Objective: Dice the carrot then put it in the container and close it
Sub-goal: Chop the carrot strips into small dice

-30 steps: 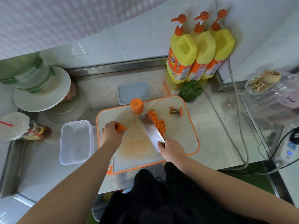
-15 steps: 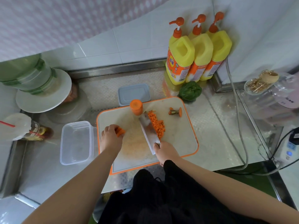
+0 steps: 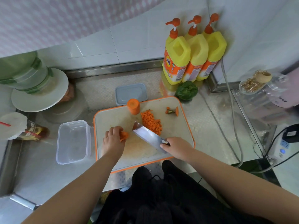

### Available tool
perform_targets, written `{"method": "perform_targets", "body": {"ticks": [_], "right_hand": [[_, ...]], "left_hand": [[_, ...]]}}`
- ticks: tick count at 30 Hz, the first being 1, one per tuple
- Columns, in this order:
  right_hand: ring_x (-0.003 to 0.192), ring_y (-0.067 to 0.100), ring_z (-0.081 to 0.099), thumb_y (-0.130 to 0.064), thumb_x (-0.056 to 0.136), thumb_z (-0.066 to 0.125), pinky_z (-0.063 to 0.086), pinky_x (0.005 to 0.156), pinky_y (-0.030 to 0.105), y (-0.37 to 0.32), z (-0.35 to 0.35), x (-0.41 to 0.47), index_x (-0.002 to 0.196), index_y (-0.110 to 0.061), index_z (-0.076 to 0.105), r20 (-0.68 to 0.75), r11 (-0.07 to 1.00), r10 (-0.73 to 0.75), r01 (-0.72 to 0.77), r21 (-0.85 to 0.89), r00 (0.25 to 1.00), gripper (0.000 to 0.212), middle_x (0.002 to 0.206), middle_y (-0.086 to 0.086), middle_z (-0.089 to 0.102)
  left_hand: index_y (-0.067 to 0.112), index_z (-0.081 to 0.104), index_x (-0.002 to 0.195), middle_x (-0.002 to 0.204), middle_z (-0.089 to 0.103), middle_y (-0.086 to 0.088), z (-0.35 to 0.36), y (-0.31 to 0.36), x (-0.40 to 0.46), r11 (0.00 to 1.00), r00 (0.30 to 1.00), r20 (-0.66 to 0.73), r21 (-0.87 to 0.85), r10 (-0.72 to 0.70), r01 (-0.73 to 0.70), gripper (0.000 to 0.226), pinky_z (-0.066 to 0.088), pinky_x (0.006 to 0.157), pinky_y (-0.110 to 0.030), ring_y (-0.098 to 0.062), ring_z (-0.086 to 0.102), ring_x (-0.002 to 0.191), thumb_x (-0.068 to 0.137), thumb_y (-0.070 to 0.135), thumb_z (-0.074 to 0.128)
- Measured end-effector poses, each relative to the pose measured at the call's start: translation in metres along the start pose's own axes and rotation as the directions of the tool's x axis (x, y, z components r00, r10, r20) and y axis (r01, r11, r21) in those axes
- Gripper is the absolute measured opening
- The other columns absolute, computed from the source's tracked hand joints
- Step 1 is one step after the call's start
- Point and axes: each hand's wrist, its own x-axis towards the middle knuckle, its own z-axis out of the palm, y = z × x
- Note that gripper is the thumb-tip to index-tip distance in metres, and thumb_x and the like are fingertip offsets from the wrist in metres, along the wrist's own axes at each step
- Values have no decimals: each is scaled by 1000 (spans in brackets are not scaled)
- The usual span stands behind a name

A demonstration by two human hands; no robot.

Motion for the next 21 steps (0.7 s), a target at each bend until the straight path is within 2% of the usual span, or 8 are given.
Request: {"method": "perform_targets", "body": {"ticks": [4, 7, 10, 12, 14, 17, 19, 21], "right_hand": [[80, 19, 51, -43, 97, 45, 36, 67, 32, 6, -19, 10, 77, -17, 47, -24, 999, -14, 13, -32, 1000, 33, 77, 0, 50], [69, 17, 51, -44, 97, 44, 32, 55, 29, 2, -21, 8, 71, -19, 43, -66, 996, -61, 57, -69, 996, 37, 68, -2, 48], [63, 16, 51, -48, 97, 43, 31, 50, 27, -5, -16, -4, 87, -16, 50, -225, 986, -138, 113, -122, 964, 35, 65, -8, 47], [64, 15, 54, -51, 95, 44, 40, 54, 28, -8, -13, -14, 100, -18, 50, -332, 979, -178, 134, -153, 926, 34, 71, -11, 53], [68, 16, 61, -52, 93, 49, 46, 57, 28, -7, -7, -23, 103, -18, 49, -414, 974, -203, 139, -179, 887, 35, 79, -8, 62], [58, 16, 62, -46, 78, 71, 43, 46, 26, -2, 6, -27, 93, -15, 55, -546, 939, -323, 188, -289, 773, 38, 69, -5, 62], [46, 13, 56, -41, 64, 84, 40, 38, 24, 2, 11, -27, 84, -15, 56, -596, 919, -374, 200, -339, 711, 43, 58, -5, 56], [44, 14, 53, -37, 57, 88, 39, 37, 24, 3, 14, -26, 81, -14, 57, -635, 916, -385, 192, -352, 670, 45, 56, -4, 53]], "left_hand": [[21, 51, 130, 129, 47, -2, 4, -3, -5, 998, 996, 79, 49, 45, -49, 49, 34, 101, -37, -26, 40, 121, 86, 22, 71], [24, 49, 133, 129, 43, 2, 6, -5, -10, 988, 987, 140, 114, 84, -100, 57, 33, 102, -35, -23, 37, 122, 83, 33, 74], [23, 51, 132, 126, 44, 2, 5, -8, -14, 978, 976, 174, 137, 133, -158, 63, 36, 102, -37, -22, 39, 119, 78, 42, 77], [18, 55, 127, 124, 49, -1, 3, -11, -18, 981, 981, 93, 76, 173, -180, 55, 38, 100, -39, -25, 43, 117, 82, 44, 73], [10, 59, 118, 118, 53, -10, 0, -11, -20, 977, 964, -168, -6, 207, -211, 40, 38, 97, -40, -32, 49, 112, 92, 40, 56], [3, 57, 108, 109, 53, -16, -11, 1, -15, 956, 828, -518, -62, 215, -287, 26, 40, 93, -44, -36, 51, 103, 97, 22, 43], [6, 59, 105, 107, 55, -14, -17, 18, -11, 926, 812, -498, -48, 303, -375, 24, 42, 90, -44, -35, 51, 100, 97, 21, 41], [14, 63, 108, 110, 59, -10, -19, 37, -12, 872, 817, -344, 9, 462, -490, 29, 45, 89, -46, -34, 52, 100, 96, 29, 41]]}}
